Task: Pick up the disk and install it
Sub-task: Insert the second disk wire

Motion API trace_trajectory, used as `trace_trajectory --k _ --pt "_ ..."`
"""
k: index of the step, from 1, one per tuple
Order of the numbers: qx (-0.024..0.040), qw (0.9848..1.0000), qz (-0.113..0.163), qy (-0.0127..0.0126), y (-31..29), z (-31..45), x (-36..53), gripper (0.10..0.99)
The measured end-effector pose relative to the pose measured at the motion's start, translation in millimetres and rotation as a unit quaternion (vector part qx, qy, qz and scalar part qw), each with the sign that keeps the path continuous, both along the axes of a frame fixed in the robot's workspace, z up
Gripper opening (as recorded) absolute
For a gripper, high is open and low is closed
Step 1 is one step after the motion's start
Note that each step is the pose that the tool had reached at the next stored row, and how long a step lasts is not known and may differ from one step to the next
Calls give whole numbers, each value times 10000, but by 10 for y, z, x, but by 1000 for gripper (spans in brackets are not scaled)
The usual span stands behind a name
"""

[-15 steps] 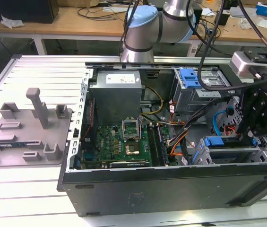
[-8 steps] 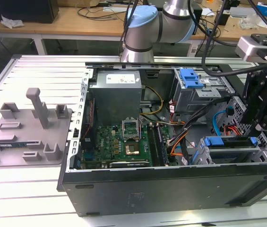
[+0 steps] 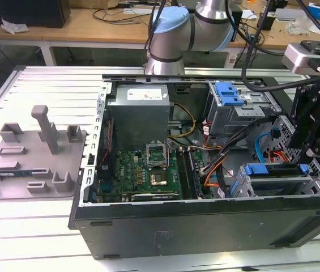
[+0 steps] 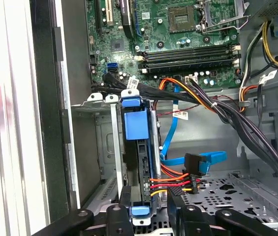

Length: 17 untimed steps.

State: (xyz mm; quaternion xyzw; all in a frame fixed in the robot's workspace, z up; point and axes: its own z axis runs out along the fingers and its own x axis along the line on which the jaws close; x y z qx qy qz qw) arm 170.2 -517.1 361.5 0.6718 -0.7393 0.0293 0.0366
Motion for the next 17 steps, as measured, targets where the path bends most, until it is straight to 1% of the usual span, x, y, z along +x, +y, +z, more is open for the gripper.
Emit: trace_trajectory --k 5,6,9,10,11,12,13,14,15,16,17 --pt "-3 10000 -10 0 8 1 -1 424" --pt "-4 10000 -11 0 17 26 -5 424" --pt "-6 10000 -18 -4 60 150 -17 424" --pt "-10 10000 -21 -5 89 211 -19 424" --pt "-22 10000 -23 -5 143 248 -22 424" --pt "-104 9999 -23 -6 196 249 -32 424" --pt "-267 9996 -22 -6 267 249 -52 424" --pt "-380 9993 -22 -6 322 249 -65 424" --pt "-472 9989 -21 -6 395 249 -76 424" --pt "-586 9983 -22 -6 497 249 -93 424" --pt "-668 9978 -22 -4 529 248 -106 424"
